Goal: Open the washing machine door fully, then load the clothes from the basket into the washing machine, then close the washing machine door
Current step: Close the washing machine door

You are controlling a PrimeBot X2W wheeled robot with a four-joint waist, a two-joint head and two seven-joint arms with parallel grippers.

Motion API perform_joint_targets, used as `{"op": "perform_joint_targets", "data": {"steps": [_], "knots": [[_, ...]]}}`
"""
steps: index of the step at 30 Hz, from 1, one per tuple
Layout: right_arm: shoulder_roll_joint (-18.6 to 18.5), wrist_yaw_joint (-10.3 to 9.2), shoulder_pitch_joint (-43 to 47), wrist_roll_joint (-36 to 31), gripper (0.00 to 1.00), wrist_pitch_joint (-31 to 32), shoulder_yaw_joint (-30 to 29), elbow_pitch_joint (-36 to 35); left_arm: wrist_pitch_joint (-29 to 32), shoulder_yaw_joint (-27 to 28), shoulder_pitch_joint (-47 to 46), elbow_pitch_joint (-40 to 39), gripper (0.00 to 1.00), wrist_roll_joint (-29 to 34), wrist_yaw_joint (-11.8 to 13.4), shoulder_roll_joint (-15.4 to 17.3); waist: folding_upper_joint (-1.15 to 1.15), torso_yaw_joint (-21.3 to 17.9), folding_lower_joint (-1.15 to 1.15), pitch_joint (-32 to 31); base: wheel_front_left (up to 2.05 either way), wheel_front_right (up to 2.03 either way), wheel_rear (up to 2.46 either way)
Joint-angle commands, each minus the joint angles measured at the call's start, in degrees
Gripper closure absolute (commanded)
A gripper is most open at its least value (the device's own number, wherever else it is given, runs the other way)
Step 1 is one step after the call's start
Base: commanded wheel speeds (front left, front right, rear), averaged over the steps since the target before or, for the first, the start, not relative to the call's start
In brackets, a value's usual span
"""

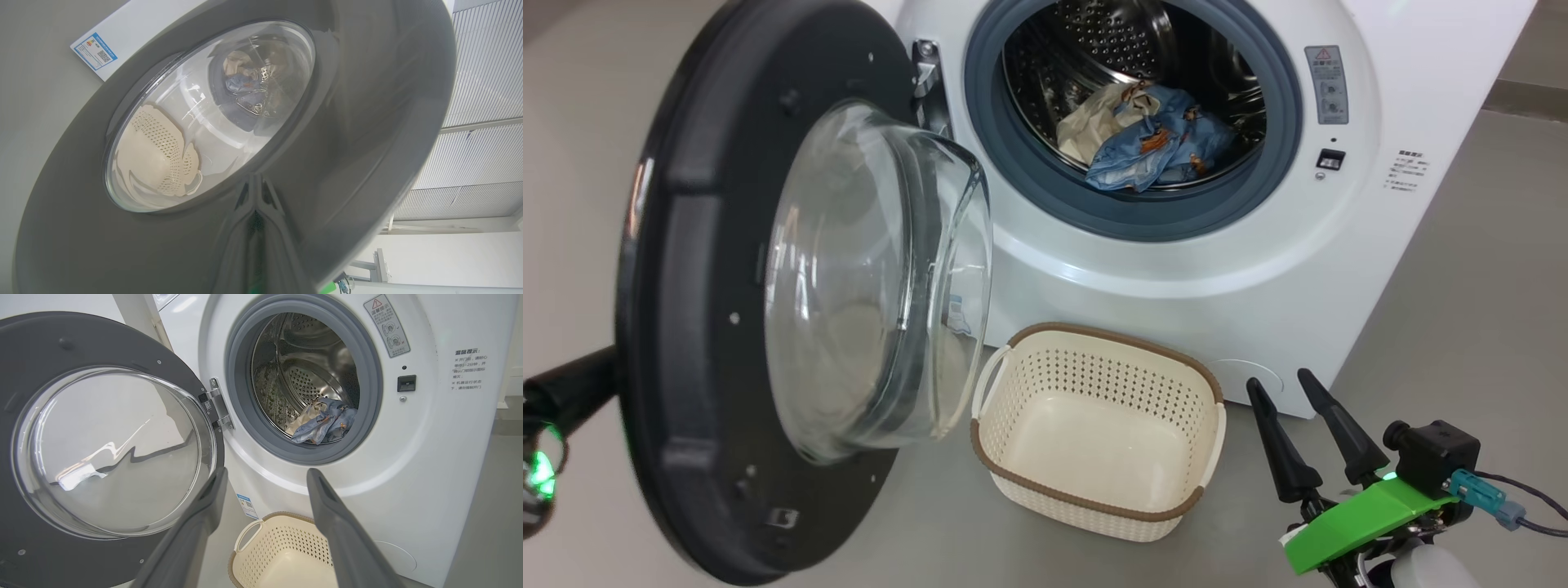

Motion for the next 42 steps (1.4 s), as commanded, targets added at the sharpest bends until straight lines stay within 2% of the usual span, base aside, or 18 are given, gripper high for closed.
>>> {"op": "perform_joint_targets", "data": {"steps": [1,8,14,17,27,32,36,42], "knots": [[0.1,0.09,0.0,0.3,0.0,-0.3,0.9,-1.5,0.9,1.2,-0.1,-4.8,1.0,-1.3,1.3,1.1,0.0,-0.6,0.0,-0.1,0.0,0.0,0.0],[0.6,0.09,-0.3,0.2,0.0,-0.3,1.1,-1.6,1.5,-1.5,4.2,-16.8,1.0,-2.3,7.6,-4.8,0.0,-3.6,0.0,0.2,0.0,0.0,0.0],[0.5,0.09,-0.5,0.1,0.0,-0.3,1.2,-1.5,0.2,-4.0,6.1,-22.0,1.0,-1.0,9.8,-8.1,0.0,-7.8,0.0,0.4,0.0,0.0,0.0],[0.5,0.09,-0.5,0.1,0.0,-0.3,1.2,-1.5,-0.9,-4.5,5.9,-22.3,1.0,-0.2,9.5,-8.7,0.0,-9.4,0.0,0.4,0.0,0.0,0.0],[0.2,0.09,-0.6,-0.1,0.0,-0.3,1.2,-1.6,-6.2,-5.1,3.1,-20.7,1.0,1.3,6.2,-12.5,0.0,-18.5,0.0,0.8,0.0,0.0,0.0],[0.0,0.09,-0.7,0.0,0.0,-0.3,1.3,-1.5,-10.0,-4.6,1.6,-19.1,1.0,2.8,4.0,-13.4,0.0,-22.2,0.0,0.8,0.0,0.0,0.0],[-0.2,0.09,-0.8,0.1,0.0,-0.3,1.4,-1.5,-11.8,-4.7,0.7,-17.8,1.0,3.1,3.0,-14.2,0.0,-24.1,0.0,0.8,0.0,0.0,0.0],[-0.5,0.09,-1.0,0.3,0.0,-0.3,1.2,-1.5,-14.3,-5.1,-1.3,-16.0,1.0,3.2,2.0,-15.4,0.0,-24.7,0.0,0.9,0.0,0.0,0.0]]}}
